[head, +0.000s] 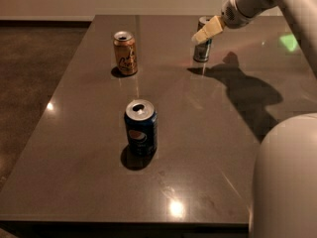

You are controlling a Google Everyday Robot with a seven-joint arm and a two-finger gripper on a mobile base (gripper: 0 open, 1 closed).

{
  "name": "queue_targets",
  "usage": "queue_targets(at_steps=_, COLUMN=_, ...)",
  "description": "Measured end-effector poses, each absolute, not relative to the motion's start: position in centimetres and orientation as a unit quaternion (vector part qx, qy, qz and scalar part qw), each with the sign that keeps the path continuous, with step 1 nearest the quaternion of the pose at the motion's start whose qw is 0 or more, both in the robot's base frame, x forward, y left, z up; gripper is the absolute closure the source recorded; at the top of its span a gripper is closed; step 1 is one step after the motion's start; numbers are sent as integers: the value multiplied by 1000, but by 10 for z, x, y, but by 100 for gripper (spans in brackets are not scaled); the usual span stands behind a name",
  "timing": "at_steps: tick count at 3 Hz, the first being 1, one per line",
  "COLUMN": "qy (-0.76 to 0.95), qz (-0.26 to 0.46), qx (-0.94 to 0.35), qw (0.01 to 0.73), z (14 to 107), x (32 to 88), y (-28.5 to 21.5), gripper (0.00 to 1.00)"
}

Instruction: Move redbull can near orange can

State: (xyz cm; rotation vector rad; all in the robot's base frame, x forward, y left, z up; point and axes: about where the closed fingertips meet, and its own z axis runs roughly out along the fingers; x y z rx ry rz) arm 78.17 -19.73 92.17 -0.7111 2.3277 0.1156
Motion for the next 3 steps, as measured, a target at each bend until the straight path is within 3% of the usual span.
queue_targets(at_steps=2, qy=886, qz=69, qx=-277, qw=365, z=918, x=795, y=-176, gripper=0)
queue_targets(at_steps=3, qy=883, qz=80, qx=-280, qw=368, z=918, x=795, y=-169, gripper=19)
